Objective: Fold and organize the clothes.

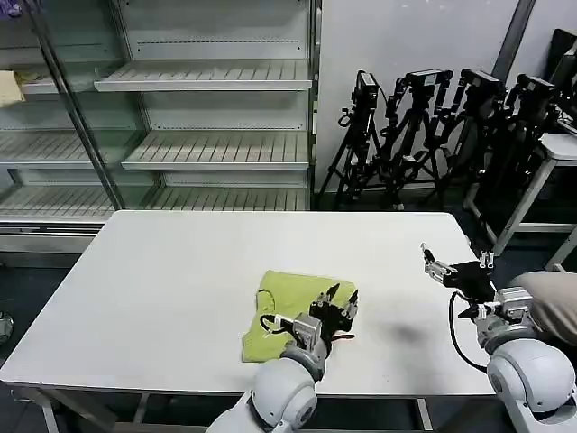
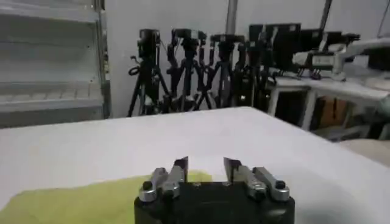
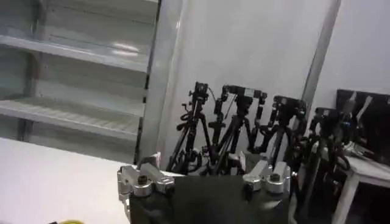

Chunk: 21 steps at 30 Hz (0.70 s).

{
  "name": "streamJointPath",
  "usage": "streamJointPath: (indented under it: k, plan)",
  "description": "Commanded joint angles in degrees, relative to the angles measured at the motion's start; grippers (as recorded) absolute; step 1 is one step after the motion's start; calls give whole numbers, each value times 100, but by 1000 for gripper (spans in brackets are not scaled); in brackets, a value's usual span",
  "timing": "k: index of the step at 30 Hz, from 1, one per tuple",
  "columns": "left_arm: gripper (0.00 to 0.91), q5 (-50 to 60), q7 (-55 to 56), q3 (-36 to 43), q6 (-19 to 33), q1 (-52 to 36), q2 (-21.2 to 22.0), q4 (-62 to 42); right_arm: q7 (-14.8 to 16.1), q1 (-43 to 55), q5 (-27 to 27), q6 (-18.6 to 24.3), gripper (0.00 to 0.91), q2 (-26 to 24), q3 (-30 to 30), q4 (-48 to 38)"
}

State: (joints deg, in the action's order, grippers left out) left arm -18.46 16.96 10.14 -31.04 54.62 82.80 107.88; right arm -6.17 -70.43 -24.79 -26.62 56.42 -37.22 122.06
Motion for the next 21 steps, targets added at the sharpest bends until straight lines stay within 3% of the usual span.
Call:
streamJointPath:
  k: [1, 3, 10, 16, 21]
  plan:
    - [907, -443, -208, -661, 324, -245, -402, 514, 51, 134, 82, -23, 907, 91, 26, 32]
    - [907, -253, -577, -1286, 707, -69, -695, 638, 128, 152, 136, 54, 907, 167, 73, 31]
    - [907, -209, -1243, -2850, 1045, 838, -1415, 1228, 272, 92, 423, 184, 907, 430, 377, 35]
    - [907, -94, -1616, -3816, 1310, 1507, -1576, 1423, 381, -103, 608, 167, 907, 600, 721, 72]
    - [907, 12, -1899, -4145, 1616, 1783, -1549, 1410, 404, -101, 615, 224, 907, 644, 779, -3]
